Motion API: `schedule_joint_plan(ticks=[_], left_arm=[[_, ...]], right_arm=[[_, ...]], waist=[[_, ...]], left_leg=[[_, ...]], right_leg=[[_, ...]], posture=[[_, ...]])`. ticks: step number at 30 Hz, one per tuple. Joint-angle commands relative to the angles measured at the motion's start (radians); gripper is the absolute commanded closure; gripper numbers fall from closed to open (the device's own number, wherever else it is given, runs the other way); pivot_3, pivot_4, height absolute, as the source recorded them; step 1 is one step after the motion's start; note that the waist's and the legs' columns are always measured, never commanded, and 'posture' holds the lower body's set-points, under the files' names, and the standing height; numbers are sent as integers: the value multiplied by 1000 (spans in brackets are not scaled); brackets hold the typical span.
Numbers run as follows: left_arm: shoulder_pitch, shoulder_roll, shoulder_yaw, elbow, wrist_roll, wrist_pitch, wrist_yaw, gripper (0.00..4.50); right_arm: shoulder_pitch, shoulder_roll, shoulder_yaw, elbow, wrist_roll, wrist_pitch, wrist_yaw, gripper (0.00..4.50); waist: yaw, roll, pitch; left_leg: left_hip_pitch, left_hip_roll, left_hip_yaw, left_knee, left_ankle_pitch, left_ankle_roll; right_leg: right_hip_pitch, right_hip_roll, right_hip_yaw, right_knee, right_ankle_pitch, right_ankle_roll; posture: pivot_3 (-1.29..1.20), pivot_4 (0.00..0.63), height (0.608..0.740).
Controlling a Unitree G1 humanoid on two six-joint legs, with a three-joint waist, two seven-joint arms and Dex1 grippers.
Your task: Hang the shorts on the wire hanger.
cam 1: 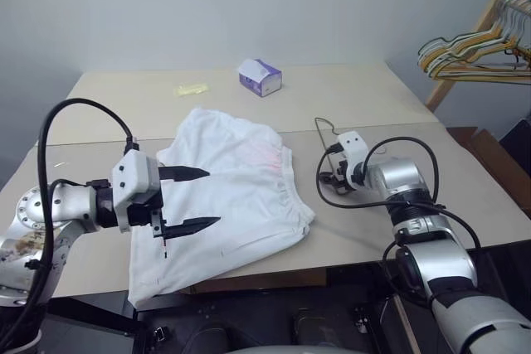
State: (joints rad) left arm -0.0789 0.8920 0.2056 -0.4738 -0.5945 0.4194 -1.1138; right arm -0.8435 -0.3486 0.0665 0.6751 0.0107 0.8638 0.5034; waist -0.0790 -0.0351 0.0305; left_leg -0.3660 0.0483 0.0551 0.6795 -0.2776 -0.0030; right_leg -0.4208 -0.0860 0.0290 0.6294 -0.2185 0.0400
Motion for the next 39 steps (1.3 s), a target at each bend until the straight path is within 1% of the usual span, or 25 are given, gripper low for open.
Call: schedule_joint_plan(ticks=[1, 8, 9, 14, 16, 18, 22, 23, 25, 26, 27, 28, 32, 34, 39], left_arm=[[-22, -3, -6, -12, -3, -17, 1, 0], [-52, -16, -18, 0, -3, -16, 21, 0], [-57, -20, -21, 1, -2, -13, 25, 0], [-77, -48, -39, 4, 3, 9, 75, 0], [-106, -75, -58, 18, 14, 52, 143, 0], [-161, -130, -67, 52, -14, 155, 249, 0], [-278, -301, -15, 141, -189, 409, 468, 0], [-305, -350, 12, 172, -245, 467, 526, 0], [-366, -486, 82, 288, -382, 560, 680, 0], [-383, -525, 103, 323, -420, 583, 728, 0], [-402, -564, 132, 355, -457, 607, 775, 0], [-415, -587, 152, 372, -482, 624, 809, 0], [-476, -667, 226, 452, -614, 644, 913, 0], [-502, -684, 232, 478, -644, 646, 940, 0], [-546, -713, 246, 495, -718, 628, 957, 0]], right_arm=[[18, 16, 18, 14, 1, 38, 3, 1847], [36, 30, 48, 24, -25, 36, -21, 4233], [36, 30, 50, 27, -30, 34, -27, 4479], [41, 15, 41, 20, -39, 19, -49, 4479], [49, 6, 33, -14, -43, -3, -69, 4479], [61, -3, 21, -76, -50, -19, -106, 4479], [96, -11, -54, -280, -32, -32, -185, 4479], [109, -13, -67, -346, -17, -21, -181, 4479], [172, -33, -49, -565, 5, -19, -131, 4479], [197, -41, -36, -639, 4, -34, -121, 4479], [221, -43, -33, -715, 17, -20, -109, 4479], [238, -44, -30, -765, 23, -11, -103, 4479], [327, -52, -4, -961, 37, -100, -69, 4479], [359, -44, -1, -1023, 57, -126, -55, 4479], [441, -70, 62, -1114, 58, -273, 9, 4479]], waist=[[-1, 0, 0], [-8, -3, -6], [-10, -3, -8], [-15, -3, -9], [-10, -2, -9], [-2, -2, -9], [12, 0, -8], [12, 0, -8], [-1, 2, -7], [10, 3, -6], [8, 3, -6], [6, 3, -6], [6, 3, -6], [8, 3, -6], [7, 3, -6]], left_leg=[[0, 0, 0, 0, 0, 0], [2, 0, 0, 0, 0, 0], [2, 0, 0, 0, 0, 0], [7, 0, 0, -1, 0, 0], [12, 0, -1, -3, 0, 0], [14, 0, -3, -2, 0, 0], [13, -1, -5, -1, 0, 0], [12, -1, -5, -2, 0, 0], [10, -1, -6, -2, 0, 1], [11, -1, -5, -2, -1, 1], [9, -2, -8, -1, -1, 1], [9, -2, -8, -1, -1, 1], [10, -3, -9, -1, -1, 1], [10, -3, -9, -1, -1, 1], [11, -5, -9, -1, -1, 1]], right_leg=[[0, 0, 0, 0, 0, 0], [2, 0, 0, 0, 0, 0], [2, 0, 0, 0, 0, 0], [7, 0, 0, -1, 0, 0], [14, 0, -1, -4, -1, 1], [18, 0, -3, -5, -1, 1], [16, 0, -3, -4, 0, 2], [16, 0, -3, -4, 0, 2], [14, 0, -2, -4, 0, 2], [14, 0, -1, -4, 0, 2], [13, -2, -3, -5, 0, 3], [13, -2, -3, -4, 0, 3], [14, -2, -3, -4, 0, 3], [15, -2, -3, -4, 0, 2], [16, -3, -4, -6, -1, 3]], posture=[[11, 0, 740], [12, 0, 740], [11, 0, 740], [9, 0, 740], [9, 0, 740], [5, 0, 740], [-3, 0, 740], [-6, 0, 740], [-27, 0, 740], [-31, 0, 740], [-32, 0, 740], [-37, 0, 740], [-45, 0, 740], [-49, 0, 740], [-58, 0, 740]])
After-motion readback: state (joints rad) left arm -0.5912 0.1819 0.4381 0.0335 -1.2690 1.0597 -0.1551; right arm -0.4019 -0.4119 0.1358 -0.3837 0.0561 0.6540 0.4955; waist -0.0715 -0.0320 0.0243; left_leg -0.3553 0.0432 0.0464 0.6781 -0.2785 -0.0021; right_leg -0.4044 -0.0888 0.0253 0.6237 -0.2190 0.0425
